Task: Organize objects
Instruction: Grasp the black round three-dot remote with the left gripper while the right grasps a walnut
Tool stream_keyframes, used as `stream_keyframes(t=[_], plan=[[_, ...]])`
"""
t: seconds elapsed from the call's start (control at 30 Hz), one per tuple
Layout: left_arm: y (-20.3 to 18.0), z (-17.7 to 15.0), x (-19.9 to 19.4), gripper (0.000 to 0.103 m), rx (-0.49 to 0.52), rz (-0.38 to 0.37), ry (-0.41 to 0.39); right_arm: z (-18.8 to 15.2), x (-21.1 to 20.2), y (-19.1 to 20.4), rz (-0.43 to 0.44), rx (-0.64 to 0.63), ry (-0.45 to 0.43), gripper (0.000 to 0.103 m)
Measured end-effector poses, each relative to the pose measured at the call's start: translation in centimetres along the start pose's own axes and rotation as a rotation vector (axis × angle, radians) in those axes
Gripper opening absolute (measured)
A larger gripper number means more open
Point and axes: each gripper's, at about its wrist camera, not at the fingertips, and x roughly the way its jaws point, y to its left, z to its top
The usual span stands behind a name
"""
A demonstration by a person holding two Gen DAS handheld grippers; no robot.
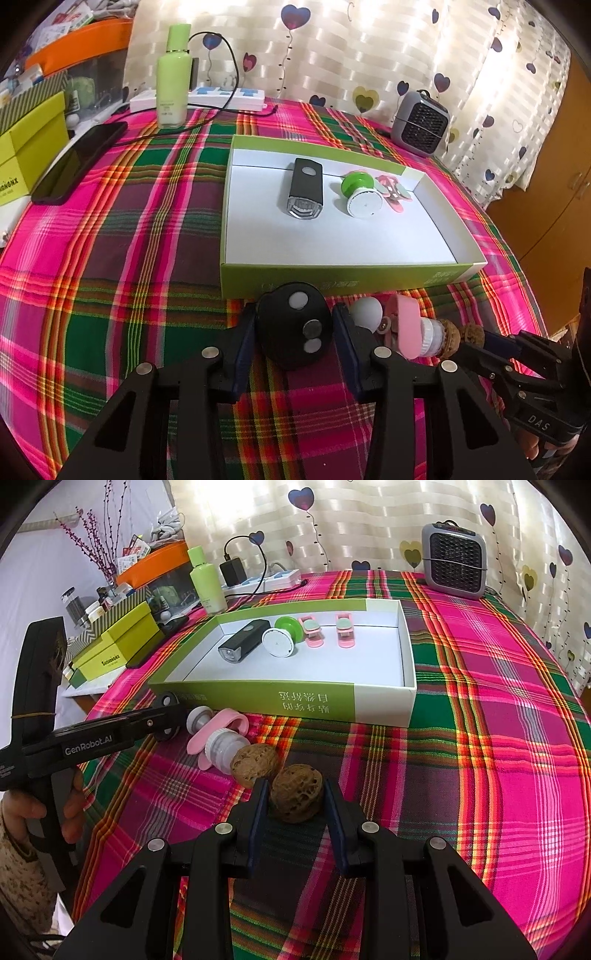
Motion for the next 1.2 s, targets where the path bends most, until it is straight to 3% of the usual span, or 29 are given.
stream_keyframes(t=[0.57, 1.2], plan=[[-1.2, -0.3, -2.2, 0.039, 0.024, -0.016, -0.036, 0.6, -1.1, 0.0, 0.003, 0.003, -0.036, 0.031], [-1.4, -0.5, -2.1, 0.039, 0.024, -0.020, -0.024, 0.0, 0.0, 0.1, -0.052, -0.019, 0.001, 0.030]])
